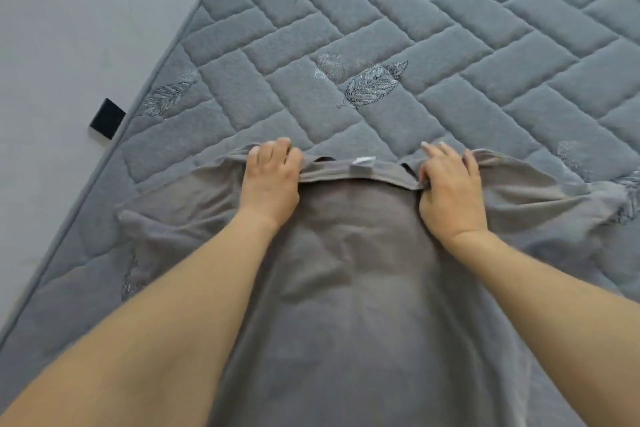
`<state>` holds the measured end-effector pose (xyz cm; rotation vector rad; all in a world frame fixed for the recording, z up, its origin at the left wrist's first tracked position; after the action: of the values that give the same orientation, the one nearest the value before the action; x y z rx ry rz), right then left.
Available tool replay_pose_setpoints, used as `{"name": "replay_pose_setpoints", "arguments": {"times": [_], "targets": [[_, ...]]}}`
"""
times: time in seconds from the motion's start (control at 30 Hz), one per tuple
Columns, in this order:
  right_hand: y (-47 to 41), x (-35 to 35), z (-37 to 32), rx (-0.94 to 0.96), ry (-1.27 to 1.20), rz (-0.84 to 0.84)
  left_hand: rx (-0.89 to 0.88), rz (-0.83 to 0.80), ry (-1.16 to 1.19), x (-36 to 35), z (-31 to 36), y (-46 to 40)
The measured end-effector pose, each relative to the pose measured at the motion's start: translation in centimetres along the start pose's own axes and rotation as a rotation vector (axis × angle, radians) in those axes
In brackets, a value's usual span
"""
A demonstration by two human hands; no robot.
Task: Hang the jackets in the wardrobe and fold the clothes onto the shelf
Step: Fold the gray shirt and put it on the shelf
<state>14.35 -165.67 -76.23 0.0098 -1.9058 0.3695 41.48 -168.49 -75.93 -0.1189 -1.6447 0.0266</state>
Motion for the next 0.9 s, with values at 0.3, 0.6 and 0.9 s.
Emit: {"name": "replay_pose_setpoints", "arguments": {"times": [0.3,0.6,0.9], "targets": [[6.5,-2.5,-0.5,-0.084,0.026,-0.149,0.103,-0.290,0.317,-3.6,-0.8,6.7],[0.4,-9.8,-15.0,0.254,0.169,-0.342,1.418,0.062,0.602,0.2,-12.8,11.9],[0.4,-11.3,-14.5,0.246,0.205,-0.271,1.419,-0.119,0.721,-1.5,-18.4,12.1]]}}
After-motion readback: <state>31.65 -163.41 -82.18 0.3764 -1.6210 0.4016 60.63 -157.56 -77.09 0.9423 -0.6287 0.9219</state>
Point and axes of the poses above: each hand's wrist, its own y-axis away from the middle knuckle, its own x-axis out of the back of the hand, z = x × y, the point moved 2 cm from there along -y, towards the middle knuckle, and after that the axes turned 8 degrees about x, right-handed, at the moved point
